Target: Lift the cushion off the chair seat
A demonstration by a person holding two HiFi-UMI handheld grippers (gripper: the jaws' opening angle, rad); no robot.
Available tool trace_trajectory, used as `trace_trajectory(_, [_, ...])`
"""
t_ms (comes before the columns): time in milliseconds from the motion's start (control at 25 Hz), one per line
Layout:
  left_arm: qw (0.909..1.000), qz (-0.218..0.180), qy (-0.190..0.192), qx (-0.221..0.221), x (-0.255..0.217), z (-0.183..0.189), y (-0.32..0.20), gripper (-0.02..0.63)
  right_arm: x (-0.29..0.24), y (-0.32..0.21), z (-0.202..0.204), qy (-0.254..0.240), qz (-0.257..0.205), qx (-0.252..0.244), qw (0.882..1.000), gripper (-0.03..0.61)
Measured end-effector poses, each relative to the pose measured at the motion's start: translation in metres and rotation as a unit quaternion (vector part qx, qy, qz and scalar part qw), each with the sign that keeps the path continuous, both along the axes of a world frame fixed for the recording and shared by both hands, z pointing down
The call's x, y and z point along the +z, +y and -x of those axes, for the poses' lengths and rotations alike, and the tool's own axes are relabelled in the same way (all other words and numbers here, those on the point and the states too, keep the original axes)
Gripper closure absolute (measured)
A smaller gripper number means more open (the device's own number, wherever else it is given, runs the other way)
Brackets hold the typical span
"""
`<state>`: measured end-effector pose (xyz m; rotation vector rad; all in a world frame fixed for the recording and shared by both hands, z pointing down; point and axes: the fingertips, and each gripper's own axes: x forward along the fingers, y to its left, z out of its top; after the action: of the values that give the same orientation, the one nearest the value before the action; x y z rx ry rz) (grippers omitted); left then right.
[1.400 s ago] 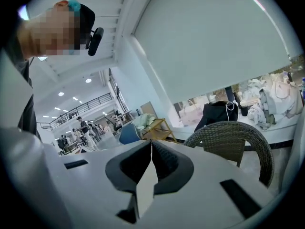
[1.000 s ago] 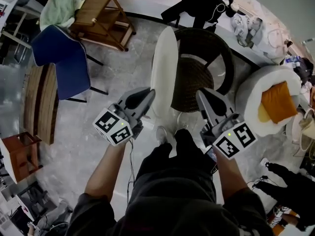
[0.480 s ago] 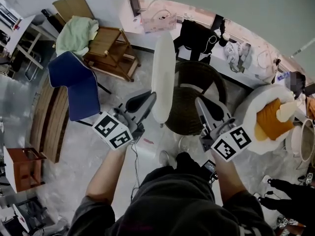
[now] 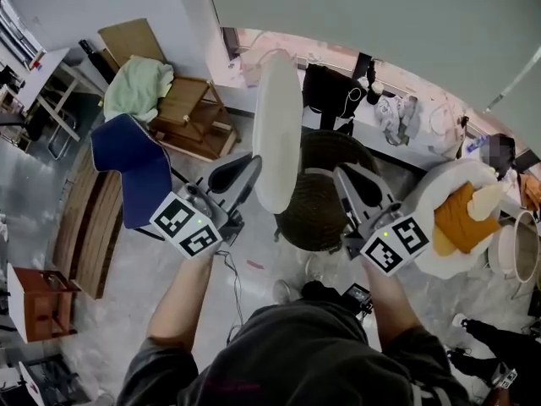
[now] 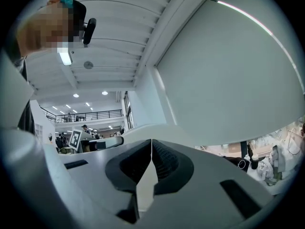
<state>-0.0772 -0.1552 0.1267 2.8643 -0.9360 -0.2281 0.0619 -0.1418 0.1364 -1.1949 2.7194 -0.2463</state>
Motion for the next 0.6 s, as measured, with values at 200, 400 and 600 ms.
trace_trajectory(200, [0.9999,-0.015,0.001,0.002,-0.017,0.001,-0.002,0.595,-0.014,-0.001,0.000,0.000,-0.013,0.005,1.000,0.563])
trace_trajectory(400, [0.9997,-0.024,0.003,0.004,-0.025,0.000,0.000,0.595,-0.024,-0.001,0.003,0.002,-0.025,0.003,1.000,0.563])
trace_trajectory(600, [0.9994,-0.035,0.008,0.005,-0.033,-0.001,0.003,0.595,-0.032,0.001,0.004,0.000,-0.038,0.003,0.999,0.563])
